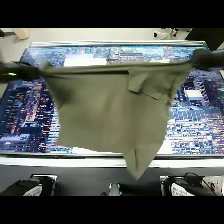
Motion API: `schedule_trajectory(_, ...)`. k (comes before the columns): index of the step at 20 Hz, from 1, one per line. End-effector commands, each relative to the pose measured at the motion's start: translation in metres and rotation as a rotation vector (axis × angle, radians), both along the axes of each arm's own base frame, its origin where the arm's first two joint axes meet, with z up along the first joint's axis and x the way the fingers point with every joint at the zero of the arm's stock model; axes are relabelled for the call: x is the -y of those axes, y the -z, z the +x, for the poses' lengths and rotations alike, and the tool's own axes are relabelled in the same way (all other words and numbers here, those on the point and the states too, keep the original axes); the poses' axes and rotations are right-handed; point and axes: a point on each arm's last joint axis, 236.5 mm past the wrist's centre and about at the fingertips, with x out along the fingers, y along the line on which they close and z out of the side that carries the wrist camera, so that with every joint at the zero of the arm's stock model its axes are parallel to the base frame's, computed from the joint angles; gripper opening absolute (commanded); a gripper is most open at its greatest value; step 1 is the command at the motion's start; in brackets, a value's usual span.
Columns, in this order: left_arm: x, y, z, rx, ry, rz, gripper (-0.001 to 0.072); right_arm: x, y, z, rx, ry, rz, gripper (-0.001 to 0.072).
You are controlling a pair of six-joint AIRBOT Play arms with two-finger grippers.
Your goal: Fold the shirts.
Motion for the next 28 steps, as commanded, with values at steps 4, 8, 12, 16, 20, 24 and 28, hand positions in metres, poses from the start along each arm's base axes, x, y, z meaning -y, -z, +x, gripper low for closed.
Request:
schedule_trajectory(4,0.045,0.197,0.026,-0.451,-0.024,-0.189,0.0033,-0.051,0.158,0.062,-0.329,0.132,0.446,0.0020)
schedule_trajectory(8,0.061,0.228,0.016,-0.596,-0.020,-0.289,0.0252,-0.082,0.174,0.077,-0.327,0.123,0.482,0.0210)
schedule_trajectory(12,0.002,0.206,-0.025,-0.744,0.008,-0.258,0.0595,-0.030,0.175,0.014,-0.503,0.040,0.307,0.0546)
schedule_trajectory(16,-0.028,0.252,-0.101,-0.906,-0.097,-0.367,0.0594,-0.001,0.230,-0.088,-0.857,0.067,0.241,0.0465)
schedule_trajectory(20,-0.012,0.298,-0.152,-1.005,-0.077,-0.461,0.0593,-0.024,0.262,-0.128,-0.879,0.015,0.279,0.0460)
schedule_trajectory(24,-0.005,0.304,-0.136,-0.930,-0.106,-0.498,0.0592,-0.025,0.265,-0.132,-0.888,0.007,0.278,0.0435)
schedule_trajectory(28,0.010,0.305,-0.132,-0.935,-0.117,-0.528,0.0377,-0.024,0.267,-0.126,-0.870,0.043,0.285,0.0440)
